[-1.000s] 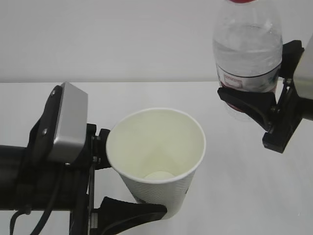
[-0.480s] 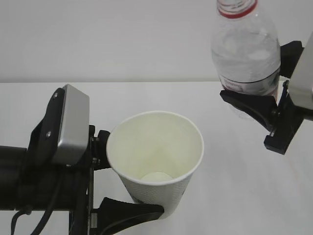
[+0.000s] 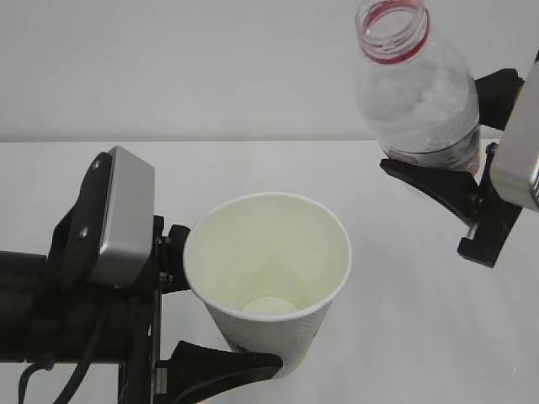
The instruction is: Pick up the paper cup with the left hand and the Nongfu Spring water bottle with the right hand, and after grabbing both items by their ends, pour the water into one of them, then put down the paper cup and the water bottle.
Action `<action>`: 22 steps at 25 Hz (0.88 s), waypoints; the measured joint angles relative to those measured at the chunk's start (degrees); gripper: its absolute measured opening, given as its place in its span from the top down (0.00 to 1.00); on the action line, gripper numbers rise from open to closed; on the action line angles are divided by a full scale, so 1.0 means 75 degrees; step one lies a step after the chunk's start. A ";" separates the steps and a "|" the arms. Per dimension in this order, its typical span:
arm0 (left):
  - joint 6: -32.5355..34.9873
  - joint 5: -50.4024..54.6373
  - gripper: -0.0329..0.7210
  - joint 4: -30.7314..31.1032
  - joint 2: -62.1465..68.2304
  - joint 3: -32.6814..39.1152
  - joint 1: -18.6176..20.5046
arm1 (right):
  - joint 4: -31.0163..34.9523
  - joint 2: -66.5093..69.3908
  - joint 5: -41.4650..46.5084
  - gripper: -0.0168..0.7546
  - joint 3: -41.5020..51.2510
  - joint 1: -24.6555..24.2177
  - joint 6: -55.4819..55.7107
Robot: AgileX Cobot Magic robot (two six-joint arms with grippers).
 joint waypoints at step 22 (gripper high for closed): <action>0.0000 -0.0262 0.24 0.0000 0.0000 0.0000 0.0000 | -0.0017 0.0000 0.0000 0.37 -0.0307 0.0000 -0.1420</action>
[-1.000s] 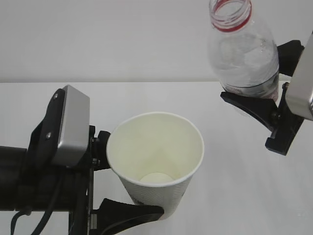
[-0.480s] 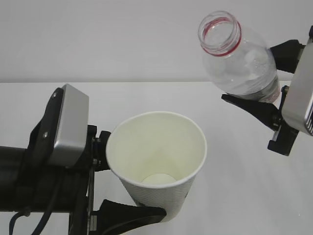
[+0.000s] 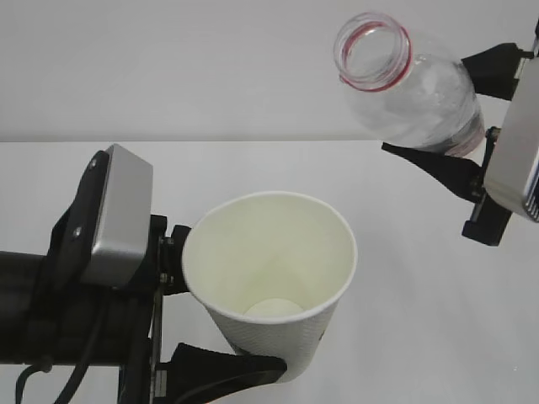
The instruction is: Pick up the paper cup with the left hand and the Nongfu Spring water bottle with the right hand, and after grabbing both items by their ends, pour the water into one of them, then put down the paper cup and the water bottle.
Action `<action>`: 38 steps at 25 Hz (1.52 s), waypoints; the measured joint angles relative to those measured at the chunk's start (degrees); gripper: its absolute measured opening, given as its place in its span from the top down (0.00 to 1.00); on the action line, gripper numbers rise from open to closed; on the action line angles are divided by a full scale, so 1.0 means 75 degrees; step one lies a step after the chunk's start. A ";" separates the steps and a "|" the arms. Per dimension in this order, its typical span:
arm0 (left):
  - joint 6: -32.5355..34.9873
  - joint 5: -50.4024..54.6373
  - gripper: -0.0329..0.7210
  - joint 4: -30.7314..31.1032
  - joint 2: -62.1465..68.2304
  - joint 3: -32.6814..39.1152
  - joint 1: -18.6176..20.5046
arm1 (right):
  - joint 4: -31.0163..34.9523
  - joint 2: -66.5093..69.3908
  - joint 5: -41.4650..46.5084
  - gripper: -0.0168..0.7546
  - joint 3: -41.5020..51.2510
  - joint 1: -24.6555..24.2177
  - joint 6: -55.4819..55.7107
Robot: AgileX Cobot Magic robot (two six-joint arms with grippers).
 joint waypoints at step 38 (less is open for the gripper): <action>0.0000 -0.0503 0.25 0.0017 0.0000 0.0000 0.0000 | -0.0046 0.0000 -0.0638 0.37 -0.0096 0.0000 -0.0771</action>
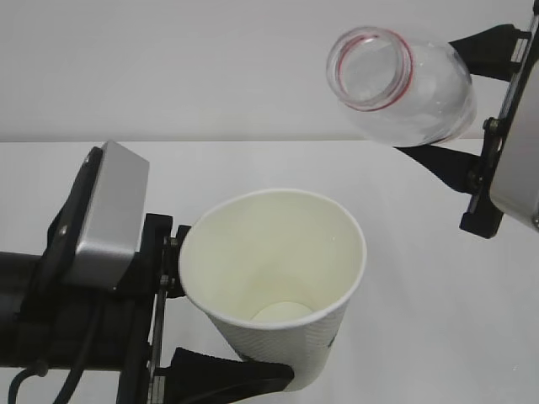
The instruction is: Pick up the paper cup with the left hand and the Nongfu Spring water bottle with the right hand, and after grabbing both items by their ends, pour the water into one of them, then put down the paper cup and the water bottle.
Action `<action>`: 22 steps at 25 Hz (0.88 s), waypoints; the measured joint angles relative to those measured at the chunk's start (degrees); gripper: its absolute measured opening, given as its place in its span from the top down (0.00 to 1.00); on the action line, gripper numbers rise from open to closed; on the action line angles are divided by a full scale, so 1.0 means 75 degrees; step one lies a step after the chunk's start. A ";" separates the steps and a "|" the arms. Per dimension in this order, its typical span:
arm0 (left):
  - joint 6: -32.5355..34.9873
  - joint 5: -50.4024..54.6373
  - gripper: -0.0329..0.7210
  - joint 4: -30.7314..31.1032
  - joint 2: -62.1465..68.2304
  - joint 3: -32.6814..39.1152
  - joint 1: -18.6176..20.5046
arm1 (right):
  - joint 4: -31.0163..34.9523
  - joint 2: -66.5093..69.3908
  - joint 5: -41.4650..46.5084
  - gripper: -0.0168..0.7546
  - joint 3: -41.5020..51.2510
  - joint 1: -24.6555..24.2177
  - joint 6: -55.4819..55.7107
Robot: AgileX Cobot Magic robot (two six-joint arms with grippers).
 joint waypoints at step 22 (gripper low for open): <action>0.0000 0.0069 0.25 0.0005 0.0000 0.0000 0.0000 | 0.0270 0.0000 0.1391 0.37 -0.0283 0.0596 0.0066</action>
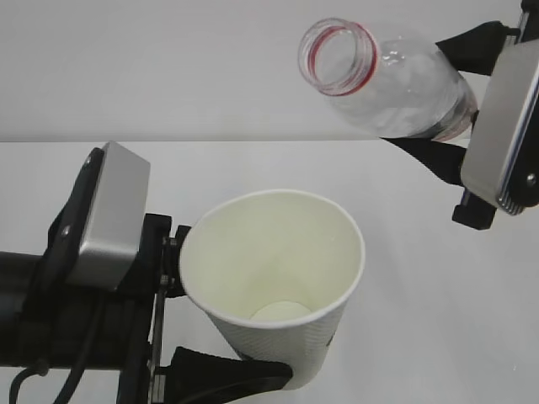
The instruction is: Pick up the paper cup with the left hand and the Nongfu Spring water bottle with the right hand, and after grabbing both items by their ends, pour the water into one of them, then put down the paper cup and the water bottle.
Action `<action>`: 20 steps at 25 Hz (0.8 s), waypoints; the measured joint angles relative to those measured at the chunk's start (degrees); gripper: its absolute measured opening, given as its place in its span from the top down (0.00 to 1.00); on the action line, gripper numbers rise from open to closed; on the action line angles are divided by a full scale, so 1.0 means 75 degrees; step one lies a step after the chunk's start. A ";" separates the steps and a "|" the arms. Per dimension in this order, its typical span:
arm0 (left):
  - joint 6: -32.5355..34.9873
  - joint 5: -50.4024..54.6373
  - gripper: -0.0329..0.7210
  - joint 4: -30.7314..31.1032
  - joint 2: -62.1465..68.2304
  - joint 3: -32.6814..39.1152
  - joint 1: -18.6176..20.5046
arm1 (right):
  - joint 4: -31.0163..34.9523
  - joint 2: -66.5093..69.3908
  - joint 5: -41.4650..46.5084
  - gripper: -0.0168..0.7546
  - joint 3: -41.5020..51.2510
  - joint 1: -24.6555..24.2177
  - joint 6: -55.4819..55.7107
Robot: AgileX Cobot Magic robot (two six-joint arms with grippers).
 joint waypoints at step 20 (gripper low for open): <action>0.0000 0.0016 0.25 -0.0059 0.0000 0.0000 0.0000 | 0.0016 0.0000 0.0017 0.37 0.0000 0.0000 -0.1420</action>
